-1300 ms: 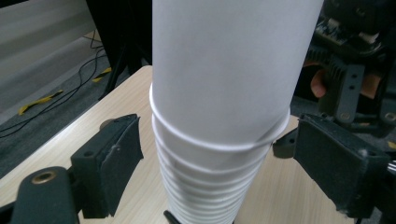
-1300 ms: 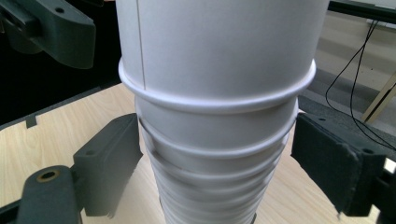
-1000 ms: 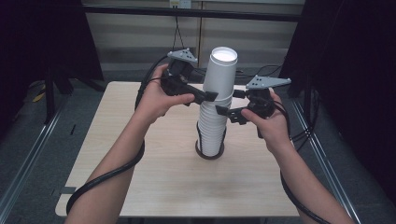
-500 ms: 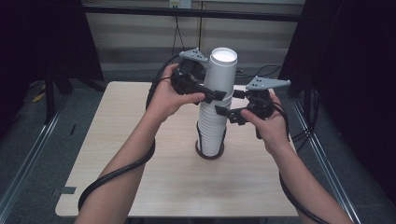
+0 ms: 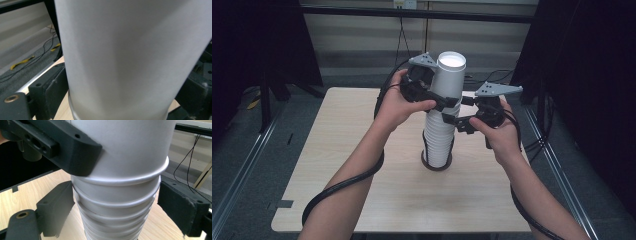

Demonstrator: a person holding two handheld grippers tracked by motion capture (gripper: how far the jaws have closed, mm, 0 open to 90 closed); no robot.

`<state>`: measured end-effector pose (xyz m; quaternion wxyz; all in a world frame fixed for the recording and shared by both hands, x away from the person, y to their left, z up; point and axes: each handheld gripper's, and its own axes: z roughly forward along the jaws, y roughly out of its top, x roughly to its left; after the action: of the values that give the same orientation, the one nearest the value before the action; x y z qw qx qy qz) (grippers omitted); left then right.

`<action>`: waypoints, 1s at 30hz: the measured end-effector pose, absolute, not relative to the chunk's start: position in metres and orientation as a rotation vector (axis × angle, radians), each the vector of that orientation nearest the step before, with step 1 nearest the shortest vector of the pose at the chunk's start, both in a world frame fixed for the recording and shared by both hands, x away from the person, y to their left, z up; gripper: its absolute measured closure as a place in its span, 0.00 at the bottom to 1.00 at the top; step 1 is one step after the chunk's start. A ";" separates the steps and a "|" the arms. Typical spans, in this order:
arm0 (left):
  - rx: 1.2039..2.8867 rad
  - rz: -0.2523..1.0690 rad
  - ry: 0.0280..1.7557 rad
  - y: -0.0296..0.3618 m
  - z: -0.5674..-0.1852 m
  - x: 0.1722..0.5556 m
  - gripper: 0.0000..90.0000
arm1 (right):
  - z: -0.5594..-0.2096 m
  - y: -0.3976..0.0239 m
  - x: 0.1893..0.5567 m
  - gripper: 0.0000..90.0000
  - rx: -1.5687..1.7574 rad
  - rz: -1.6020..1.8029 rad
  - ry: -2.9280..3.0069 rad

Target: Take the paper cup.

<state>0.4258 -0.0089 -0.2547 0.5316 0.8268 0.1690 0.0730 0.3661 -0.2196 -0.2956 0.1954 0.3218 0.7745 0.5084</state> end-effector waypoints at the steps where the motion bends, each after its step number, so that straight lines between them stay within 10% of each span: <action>1: 1.972 0.175 0.402 -0.009 -0.255 0.426 0.09 | -0.296 -0.220 0.366 0.14 0.902 1.424 2.170; 30: 1.899 0.170 0.446 -0.005 -0.245 0.424 0.13 | -0.296 -0.216 0.366 0.14 0.885 1.394 2.171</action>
<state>0.4236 -0.0050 -0.2449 0.5578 0.8049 0.1892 0.0722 0.3663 -0.2162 -0.2957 0.2056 0.3175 0.7789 0.5002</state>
